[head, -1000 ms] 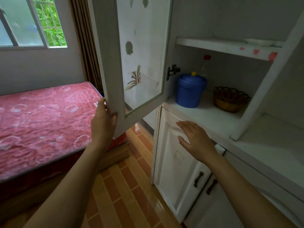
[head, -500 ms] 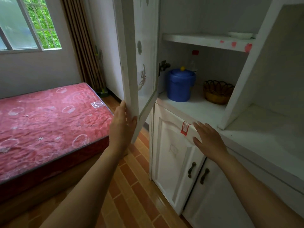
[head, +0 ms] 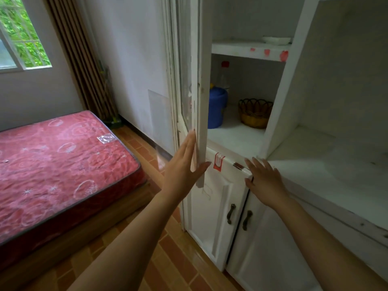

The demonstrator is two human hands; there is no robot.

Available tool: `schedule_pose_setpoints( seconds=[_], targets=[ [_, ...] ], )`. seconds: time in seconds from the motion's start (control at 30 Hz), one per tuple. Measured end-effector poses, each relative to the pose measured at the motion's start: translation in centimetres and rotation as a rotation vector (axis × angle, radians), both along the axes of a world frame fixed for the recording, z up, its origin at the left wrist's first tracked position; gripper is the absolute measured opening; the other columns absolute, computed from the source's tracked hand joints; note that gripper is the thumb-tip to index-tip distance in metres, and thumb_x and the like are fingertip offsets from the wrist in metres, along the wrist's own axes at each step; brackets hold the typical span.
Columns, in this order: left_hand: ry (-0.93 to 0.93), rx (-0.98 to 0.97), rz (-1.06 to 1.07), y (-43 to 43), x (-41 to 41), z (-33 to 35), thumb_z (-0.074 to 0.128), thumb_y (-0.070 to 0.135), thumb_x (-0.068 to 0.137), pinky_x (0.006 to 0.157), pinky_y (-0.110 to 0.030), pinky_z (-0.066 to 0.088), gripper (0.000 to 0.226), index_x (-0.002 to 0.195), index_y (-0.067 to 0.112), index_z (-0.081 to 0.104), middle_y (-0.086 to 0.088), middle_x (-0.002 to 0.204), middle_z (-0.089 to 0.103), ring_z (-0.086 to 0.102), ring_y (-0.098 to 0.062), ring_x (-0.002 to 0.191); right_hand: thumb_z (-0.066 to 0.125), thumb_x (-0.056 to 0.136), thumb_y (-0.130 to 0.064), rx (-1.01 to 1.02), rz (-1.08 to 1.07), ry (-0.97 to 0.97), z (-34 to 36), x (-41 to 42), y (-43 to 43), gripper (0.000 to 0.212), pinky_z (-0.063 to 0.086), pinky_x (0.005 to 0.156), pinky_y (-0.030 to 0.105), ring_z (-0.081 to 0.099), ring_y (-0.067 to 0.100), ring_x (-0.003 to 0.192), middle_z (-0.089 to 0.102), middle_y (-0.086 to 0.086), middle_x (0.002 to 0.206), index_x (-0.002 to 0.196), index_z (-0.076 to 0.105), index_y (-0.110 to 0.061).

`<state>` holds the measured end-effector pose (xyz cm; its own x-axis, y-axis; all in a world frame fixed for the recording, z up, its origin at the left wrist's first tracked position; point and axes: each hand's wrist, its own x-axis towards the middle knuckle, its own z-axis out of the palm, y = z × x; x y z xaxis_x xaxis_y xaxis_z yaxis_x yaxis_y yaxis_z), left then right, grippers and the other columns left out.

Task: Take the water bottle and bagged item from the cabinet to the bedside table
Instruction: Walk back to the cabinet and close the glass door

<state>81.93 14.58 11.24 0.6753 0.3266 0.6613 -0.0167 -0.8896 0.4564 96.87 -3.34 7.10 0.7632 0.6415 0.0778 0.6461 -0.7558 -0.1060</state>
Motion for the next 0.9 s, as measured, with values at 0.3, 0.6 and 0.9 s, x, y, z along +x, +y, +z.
schedule_pose_setpoints(
  seconds=[0.3, 0.6, 0.9],
  targets=[
    [0.026, 0.002, -0.039, -1.4, 2.6, -0.4, 0.064, 0.042, 0.076, 0.1, -0.052, 0.033, 0.091, 0.143, 0.03, 0.002, 0.011, 0.148, 0.009, 0.028, -0.025, 0.135, 0.038, 0.096, -0.035, 0.063, 0.044, -0.024, 0.0, 0.9, -1.9, 0.058, 0.022, 0.111, 0.044, 0.016, 0.028, 0.139, 0.016, 0.006, 0.155, 0.146, 0.014, -0.019],
    [0.036, 0.096, -0.062, -1.9, 4.6, -0.1, 0.059, 0.048, 0.075, 0.099, -0.041, 0.023, 0.089, 0.143, 0.02, 0.009, -0.005, 0.151, 0.018, 0.029, -0.029, 0.134, 0.045, 0.093, -0.026, 0.116, 0.063, -0.071, 0.2, 1.0, -2.3, 0.057, 0.028, 0.108, 0.044, 0.024, 0.03, 0.136, 0.027, 0.011, 0.151, 0.144, 0.023, -0.012],
    [0.031, 0.243, -0.067, -2.2, 7.6, -0.7, 0.053, 0.048, 0.081, 0.111, -0.037, 0.0, 0.085, 0.144, 0.013, 0.008, -0.007, 0.153, 0.009, 0.0, -0.016, 0.141, 0.047, 0.091, -0.023, 0.084, 0.039, -0.104, -0.5, 1.5, -3.4, 0.056, 0.03, 0.105, 0.039, 0.036, 0.03, 0.131, 0.042, 0.015, 0.142, 0.142, 0.027, -0.007]
  ],
)
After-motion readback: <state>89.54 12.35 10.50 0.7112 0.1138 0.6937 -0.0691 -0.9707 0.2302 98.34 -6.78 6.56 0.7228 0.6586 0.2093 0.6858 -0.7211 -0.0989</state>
